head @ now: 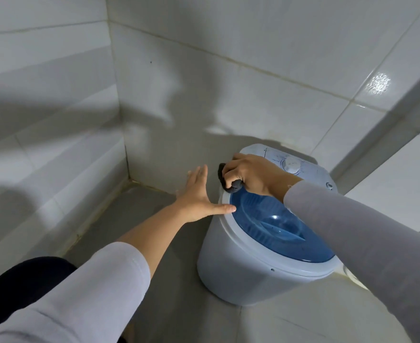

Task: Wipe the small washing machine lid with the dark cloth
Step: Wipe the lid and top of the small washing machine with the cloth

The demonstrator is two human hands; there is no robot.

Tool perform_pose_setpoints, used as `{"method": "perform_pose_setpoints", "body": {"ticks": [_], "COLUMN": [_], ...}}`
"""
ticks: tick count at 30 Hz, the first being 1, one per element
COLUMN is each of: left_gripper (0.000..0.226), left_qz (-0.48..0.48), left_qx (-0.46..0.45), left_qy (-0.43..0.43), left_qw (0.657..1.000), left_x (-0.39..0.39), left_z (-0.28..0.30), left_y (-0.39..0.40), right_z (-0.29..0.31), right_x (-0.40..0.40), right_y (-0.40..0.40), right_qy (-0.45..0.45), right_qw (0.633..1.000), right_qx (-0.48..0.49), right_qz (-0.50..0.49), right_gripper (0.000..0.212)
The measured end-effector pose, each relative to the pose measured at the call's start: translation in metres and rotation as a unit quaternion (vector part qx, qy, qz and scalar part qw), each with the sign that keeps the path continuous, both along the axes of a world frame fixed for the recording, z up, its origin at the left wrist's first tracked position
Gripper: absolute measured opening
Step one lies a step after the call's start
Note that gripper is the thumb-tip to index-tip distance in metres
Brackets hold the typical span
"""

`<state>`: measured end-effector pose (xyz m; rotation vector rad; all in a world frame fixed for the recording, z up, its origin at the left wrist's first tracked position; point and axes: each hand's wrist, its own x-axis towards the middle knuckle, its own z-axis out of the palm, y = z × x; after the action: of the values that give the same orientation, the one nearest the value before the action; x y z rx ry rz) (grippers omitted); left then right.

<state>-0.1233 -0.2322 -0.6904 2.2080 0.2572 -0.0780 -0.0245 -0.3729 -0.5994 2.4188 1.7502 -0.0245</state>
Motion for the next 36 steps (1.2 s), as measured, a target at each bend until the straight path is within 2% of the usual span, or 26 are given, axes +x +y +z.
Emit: {"method": "perform_pose_setpoints", "body": {"ticks": [12, 17, 21, 24, 27, 30, 36], "left_gripper": [0.134, 0.135, 0.136, 0.133, 0.121, 0.113, 0.115], "left_qz": [-0.018, -0.021, -0.027, -0.046, -0.019, 0.007, -0.007], "left_qx": [-0.026, -0.026, 0.000, 0.020, -0.016, -0.012, 0.029], "left_qy": [0.030, 0.039, 0.057, 0.071, 0.066, 0.047, 0.043], "left_qw": [0.999, 0.999, 0.998, 0.996, 0.997, 0.999, 0.999], "left_x": [0.002, 0.002, 0.004, 0.007, 0.017, 0.036, 0.063], "left_z": [-0.005, -0.006, -0.002, 0.004, 0.012, 0.018, 0.016], "left_y": [0.001, 0.002, 0.004, 0.006, 0.007, 0.006, 0.003], "right_z": [-0.009, -0.004, 0.003, 0.013, 0.025, 0.033, 0.017], "right_x": [0.038, 0.048, 0.055, 0.064, 0.068, 0.061, 0.046], "right_y": [0.000, 0.002, 0.004, -0.002, -0.007, -0.007, -0.005], "right_qy": [-0.026, -0.028, -0.025, -0.012, -0.001, 0.014, 0.020], "right_qw": [0.997, 0.996, 0.990, 0.974, 0.961, 0.958, 0.960], "right_qx": [0.057, 0.051, 0.033, 0.091, 0.113, 0.098, 0.002], "right_qz": [-0.044, -0.072, -0.138, -0.209, -0.253, -0.269, -0.280], "right_gripper": [0.029, 0.027, 0.037, 0.046, 0.049, 0.045, 0.034]}}
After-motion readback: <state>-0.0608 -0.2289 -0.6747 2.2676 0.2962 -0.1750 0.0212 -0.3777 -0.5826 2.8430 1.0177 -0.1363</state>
